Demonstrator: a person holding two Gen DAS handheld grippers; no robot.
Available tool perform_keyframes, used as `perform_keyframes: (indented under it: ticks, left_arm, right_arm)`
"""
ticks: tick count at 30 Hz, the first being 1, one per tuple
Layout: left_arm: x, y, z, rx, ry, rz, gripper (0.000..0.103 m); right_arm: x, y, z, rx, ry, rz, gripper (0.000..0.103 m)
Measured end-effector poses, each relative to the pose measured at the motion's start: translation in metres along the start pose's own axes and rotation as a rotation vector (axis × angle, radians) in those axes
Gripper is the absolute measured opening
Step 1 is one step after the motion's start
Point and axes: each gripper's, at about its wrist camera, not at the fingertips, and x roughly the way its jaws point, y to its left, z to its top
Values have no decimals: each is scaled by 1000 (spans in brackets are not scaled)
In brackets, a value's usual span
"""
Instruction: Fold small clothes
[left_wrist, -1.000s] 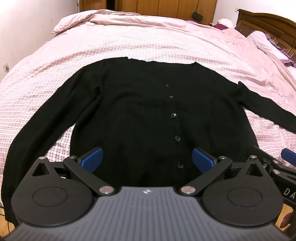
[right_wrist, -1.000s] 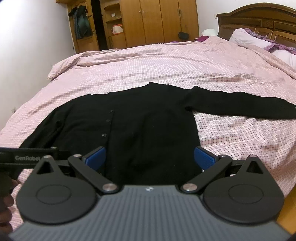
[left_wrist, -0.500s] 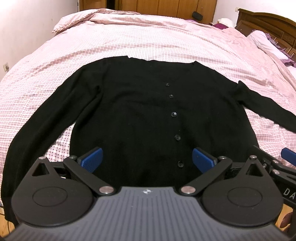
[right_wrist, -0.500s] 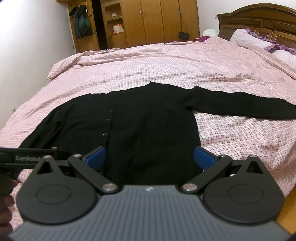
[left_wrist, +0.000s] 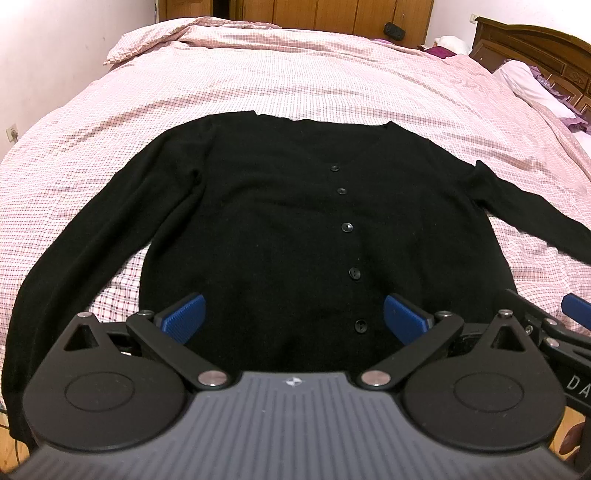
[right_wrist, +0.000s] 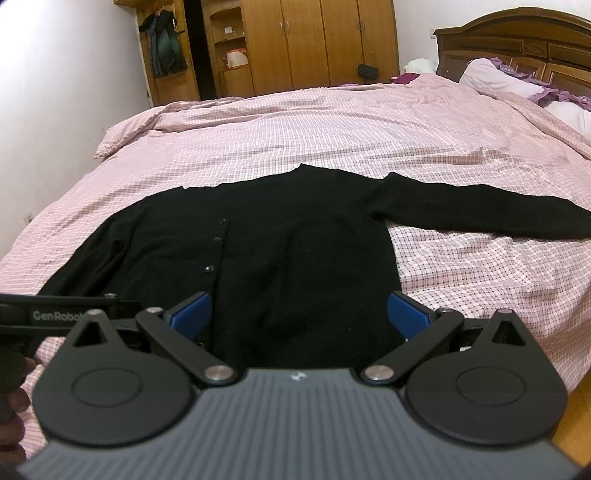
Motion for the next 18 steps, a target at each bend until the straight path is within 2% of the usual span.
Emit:
perform_keyframes:
  ticks: [18]
  left_arm:
    - [2,3,1,-6,7,4,103]
  right_arm:
    - [1,-2,1,19,10,-9,103]
